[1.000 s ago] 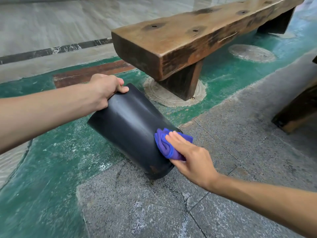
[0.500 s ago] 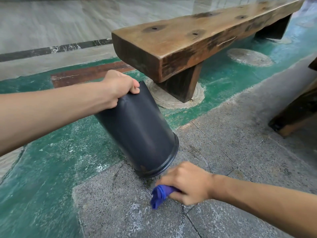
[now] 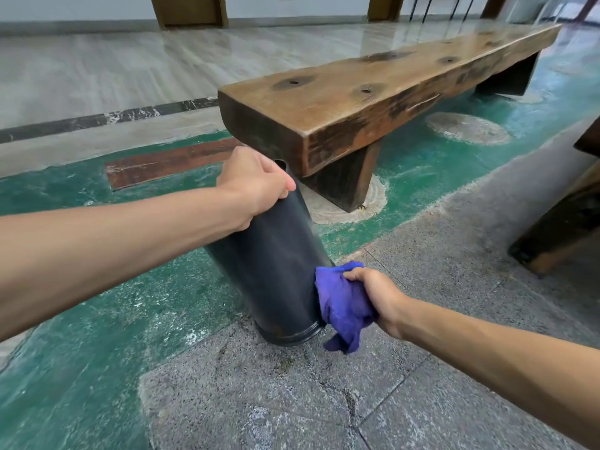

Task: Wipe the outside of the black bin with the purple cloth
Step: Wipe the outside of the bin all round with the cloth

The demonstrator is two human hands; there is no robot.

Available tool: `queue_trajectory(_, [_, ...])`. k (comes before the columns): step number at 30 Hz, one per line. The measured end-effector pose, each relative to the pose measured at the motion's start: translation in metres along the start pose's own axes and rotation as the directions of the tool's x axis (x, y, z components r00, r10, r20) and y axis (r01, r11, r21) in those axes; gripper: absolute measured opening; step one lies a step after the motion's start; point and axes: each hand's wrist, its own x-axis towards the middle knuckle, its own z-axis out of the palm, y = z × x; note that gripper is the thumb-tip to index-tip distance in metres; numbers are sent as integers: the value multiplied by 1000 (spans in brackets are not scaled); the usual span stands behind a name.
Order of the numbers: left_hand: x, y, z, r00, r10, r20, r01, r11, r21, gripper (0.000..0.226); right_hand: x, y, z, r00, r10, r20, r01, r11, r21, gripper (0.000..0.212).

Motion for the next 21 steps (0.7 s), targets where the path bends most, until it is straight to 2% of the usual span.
queue_trajectory(4, [-13, 3, 9, 999, -17, 49, 18, 1000, -24, 26, 9, -9, 23, 997, 46, 61, -54, 989, 136, 23])
queue_trajectory(10, [-15, -3, 21, 990, -125, 58, 130, 988, -80, 25, 27, -31, 49, 994, 52, 95, -72, 971, 228, 20])
queue_trajectory(15, [-17, -20, 31, 977, -203, -60, 195, 973, -125, 35, 45, -47, 68, 995, 30, 96, -50, 974, 219, 25])
queue_trajectory(21, [-13, -38, 38, 960, -262, -94, 243, 954, -178, 35, 66, -52, 81, 998, 2, 69, -14, 985, 173, 30])
